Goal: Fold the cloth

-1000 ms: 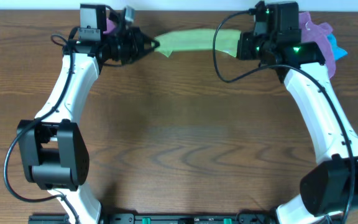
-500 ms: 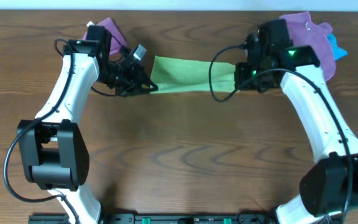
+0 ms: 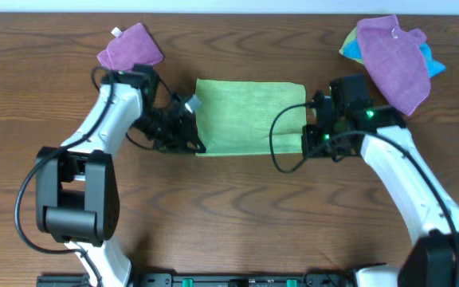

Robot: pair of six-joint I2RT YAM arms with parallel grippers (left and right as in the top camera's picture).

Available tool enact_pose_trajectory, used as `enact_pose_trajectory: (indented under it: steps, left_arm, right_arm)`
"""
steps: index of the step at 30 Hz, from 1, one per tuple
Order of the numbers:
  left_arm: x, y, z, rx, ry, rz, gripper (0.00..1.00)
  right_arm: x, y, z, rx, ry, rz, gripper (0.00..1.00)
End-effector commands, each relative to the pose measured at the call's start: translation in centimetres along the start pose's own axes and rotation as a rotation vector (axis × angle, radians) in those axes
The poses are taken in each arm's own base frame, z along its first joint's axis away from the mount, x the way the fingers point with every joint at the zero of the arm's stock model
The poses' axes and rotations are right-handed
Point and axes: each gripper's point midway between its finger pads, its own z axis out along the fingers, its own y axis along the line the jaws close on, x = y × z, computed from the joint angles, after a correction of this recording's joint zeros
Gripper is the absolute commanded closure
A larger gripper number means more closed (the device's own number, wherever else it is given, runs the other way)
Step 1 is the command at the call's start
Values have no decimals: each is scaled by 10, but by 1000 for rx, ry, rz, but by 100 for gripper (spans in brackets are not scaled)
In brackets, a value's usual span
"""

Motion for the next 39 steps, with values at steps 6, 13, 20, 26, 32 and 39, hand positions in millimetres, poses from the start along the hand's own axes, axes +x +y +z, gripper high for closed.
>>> enact_pose_trajectory:
  steps: [6,13,20,26,32,39]
  left_arm:
    - [47,13,39,-18,138,-16,94]
    - [72,21,52,-4,188,-58,94]
    - [51,3,40,6,50,-45,94]
    - [12,-2,23,-55,-142,-90,94]
    - [-19,7,14,-116,-276,-133,94]
    - [-45,25,2,-226,-399,-144,94]
  right_arm:
    - [60,-22,20,47,88,38,98]
    - [87,-25,19,48,94,47,98]
    - [66,-22,10,42,-31,25,99]
    - [21,-17,6,28,-212,12,99]
    - [-13,-21,9,47,-324,-7,99]
    - [-33,-24,32,43,-348,-12,99]
